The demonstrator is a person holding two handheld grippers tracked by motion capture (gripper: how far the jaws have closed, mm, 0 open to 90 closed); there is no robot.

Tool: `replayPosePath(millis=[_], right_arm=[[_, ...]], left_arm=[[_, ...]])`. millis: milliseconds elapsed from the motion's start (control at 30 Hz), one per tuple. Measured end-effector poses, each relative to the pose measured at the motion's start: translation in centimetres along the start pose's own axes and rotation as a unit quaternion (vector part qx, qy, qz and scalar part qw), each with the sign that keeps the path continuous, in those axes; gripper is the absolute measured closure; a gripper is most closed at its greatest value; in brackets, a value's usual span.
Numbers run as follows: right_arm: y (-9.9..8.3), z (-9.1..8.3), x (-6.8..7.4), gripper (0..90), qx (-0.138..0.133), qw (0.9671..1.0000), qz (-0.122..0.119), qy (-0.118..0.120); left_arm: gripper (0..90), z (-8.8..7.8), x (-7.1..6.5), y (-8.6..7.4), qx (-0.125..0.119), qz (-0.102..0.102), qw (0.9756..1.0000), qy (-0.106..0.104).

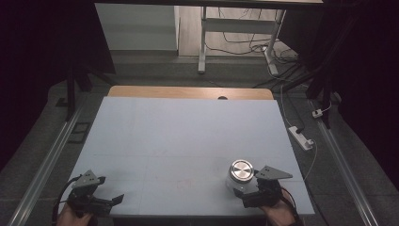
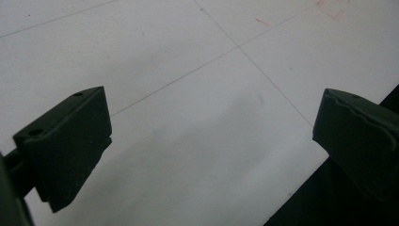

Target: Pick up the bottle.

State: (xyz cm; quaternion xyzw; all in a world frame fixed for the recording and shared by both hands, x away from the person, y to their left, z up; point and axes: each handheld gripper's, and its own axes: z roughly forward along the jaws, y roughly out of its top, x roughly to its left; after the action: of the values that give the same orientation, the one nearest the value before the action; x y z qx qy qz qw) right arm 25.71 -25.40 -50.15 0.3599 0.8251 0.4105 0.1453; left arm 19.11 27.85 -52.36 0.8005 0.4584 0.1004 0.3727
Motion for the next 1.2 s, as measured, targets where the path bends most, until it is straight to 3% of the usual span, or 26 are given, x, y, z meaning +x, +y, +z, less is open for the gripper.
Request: replayPosePath(millis=[133,367,533,800,867,1000,1200], right_arm=[[0.2,0.7,0.0,0.0,0.006,0.9999,0.006,0.006],[0.5,1.4,-0.1,0.0,0.009,0.9998,0.014,-0.01],[0.7,1.6,-0.3,0.0,0.002,0.9998,0.017,-0.008],[0.7,1.8,-0.3,7.2,0.001,1.0,0.005,0.005],[0.7,1.8,-0.2,12.7,0.006,0.9999,-0.007,0.007],[0.8,1.6,0.2,14.6,0.004,0.9994,-0.031,-0.013],[0.9,1.5,0.3,15.0,0.005,0.9994,-0.027,-0.021]], left_arm=[[0.0,0.0,0.0,0.0,0.0,0.0,1.0,0.001],[0.0,0.1,-0.1,0.0,0.002,0.002,1.0,0.001],[0.0,0.1,0.0,0.0,0.004,0.003,1.0,-0.001],[0.0,0.1,-0.1,0.1,0.005,0.005,1.0,0.001],[0.0,0.1,-0.1,0.1,0.005,0.005,1.0,0.001],[0.0,0.1,-0.1,0.1,0.006,0.006,1.0,0.001],[0.0,0.1,-0.1,0.1,0.007,0.008,0.9999,0.001]])
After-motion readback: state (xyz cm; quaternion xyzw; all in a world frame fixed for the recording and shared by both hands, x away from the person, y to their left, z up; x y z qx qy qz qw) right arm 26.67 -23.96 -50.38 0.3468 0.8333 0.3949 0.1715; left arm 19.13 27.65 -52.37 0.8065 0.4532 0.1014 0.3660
